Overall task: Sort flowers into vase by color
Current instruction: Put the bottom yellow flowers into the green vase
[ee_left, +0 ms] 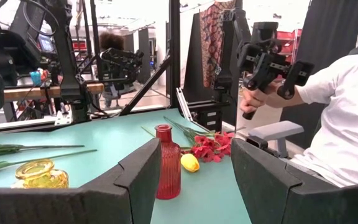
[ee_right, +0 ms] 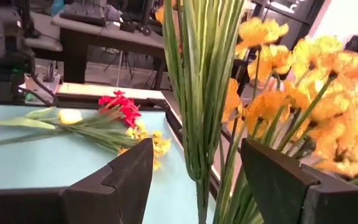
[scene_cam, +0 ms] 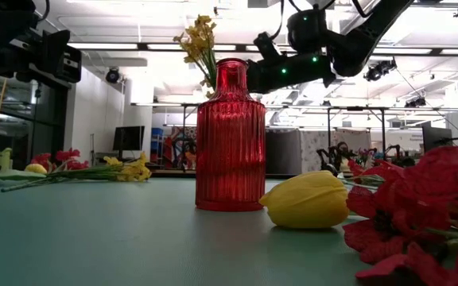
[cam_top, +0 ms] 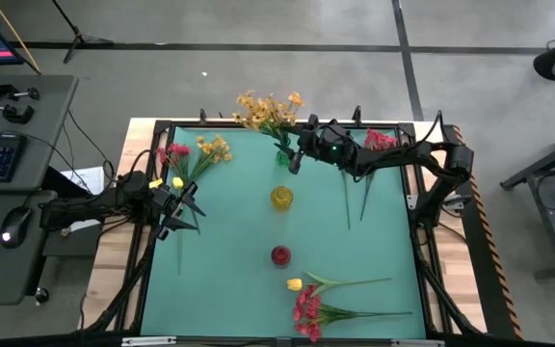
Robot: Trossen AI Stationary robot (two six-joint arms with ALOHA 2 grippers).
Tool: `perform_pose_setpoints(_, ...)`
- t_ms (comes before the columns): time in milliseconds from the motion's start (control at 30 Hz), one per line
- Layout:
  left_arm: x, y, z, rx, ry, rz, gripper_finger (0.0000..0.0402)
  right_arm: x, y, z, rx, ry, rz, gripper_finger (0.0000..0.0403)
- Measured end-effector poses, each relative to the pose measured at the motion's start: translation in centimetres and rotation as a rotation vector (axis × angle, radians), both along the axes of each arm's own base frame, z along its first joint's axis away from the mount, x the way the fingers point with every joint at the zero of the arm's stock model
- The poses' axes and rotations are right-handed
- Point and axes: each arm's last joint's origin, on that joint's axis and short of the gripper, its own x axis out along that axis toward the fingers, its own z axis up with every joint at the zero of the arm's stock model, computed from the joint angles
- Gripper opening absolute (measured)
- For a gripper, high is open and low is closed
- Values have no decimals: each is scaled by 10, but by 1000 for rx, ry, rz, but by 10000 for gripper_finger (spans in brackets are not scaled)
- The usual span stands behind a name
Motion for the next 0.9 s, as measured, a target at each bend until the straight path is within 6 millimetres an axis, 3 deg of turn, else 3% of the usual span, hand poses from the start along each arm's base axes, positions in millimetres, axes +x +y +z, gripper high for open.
perform_pose_setpoints(433,0,0,0,0,0,0,184,2,3,2,-29,-8,50,232)
perform_pose_setpoints(667,0,0,0,0,0,0,184,21,0,8,-52,19,51,232)
perform_pose_setpoints(900,0,0,0,0,0,0,184,26,-3,15,-66,44,-8,232)
